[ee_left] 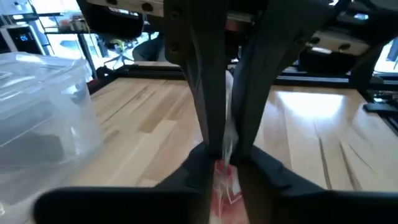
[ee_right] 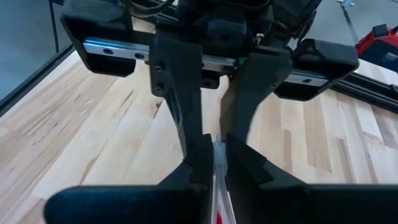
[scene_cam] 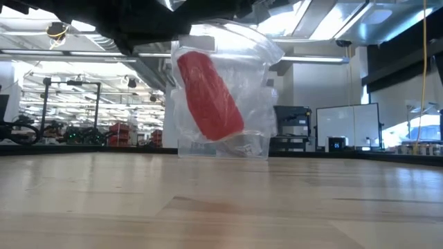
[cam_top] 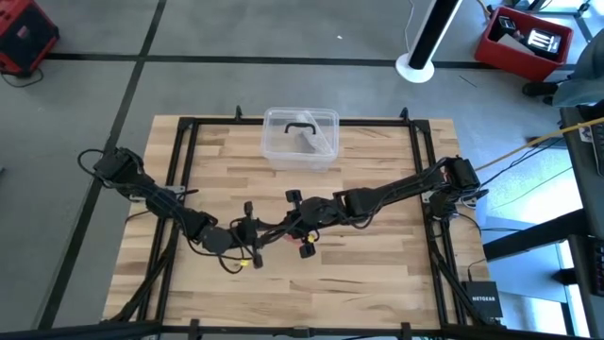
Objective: Roll bandage
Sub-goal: Close the transparent zip bag
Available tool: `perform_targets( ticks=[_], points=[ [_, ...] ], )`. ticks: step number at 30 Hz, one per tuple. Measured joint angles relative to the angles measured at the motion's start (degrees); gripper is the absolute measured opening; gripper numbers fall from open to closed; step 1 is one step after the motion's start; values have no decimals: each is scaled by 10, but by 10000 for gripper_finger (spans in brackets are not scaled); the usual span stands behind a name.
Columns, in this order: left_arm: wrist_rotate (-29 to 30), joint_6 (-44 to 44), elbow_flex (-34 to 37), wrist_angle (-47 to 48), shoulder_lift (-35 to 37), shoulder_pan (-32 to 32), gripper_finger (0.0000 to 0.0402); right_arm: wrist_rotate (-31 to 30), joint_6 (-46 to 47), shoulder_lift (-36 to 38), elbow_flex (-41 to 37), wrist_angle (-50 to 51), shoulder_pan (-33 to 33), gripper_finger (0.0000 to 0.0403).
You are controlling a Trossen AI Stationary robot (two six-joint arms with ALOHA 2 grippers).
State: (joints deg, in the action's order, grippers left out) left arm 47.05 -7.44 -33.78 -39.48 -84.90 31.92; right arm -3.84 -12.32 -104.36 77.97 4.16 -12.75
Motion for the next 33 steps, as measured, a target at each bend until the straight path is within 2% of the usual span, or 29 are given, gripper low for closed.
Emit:
perform_targets(
  ticks=[3,7,15,23,27,33],
  points=[
    [0,6,0,3,0,0,10,0,0,0,0,0,0,30],
    [10,21,0,2,-1,5,2,-7,0,0,2,12,0,31],
    [47,40,0,-4,-1,23,1,-16,27,4,3,45,0,31],
    [67,49,0,-15,5,31,0,-21,56,29,-3,168,0,31],
    [66,45,-1,-31,6,29,1,-27,61,34,-1,175,0,31],
    [40,-35,0,14,5,16,23,-28,57,39,-2,134,-5,31]
  ],
)
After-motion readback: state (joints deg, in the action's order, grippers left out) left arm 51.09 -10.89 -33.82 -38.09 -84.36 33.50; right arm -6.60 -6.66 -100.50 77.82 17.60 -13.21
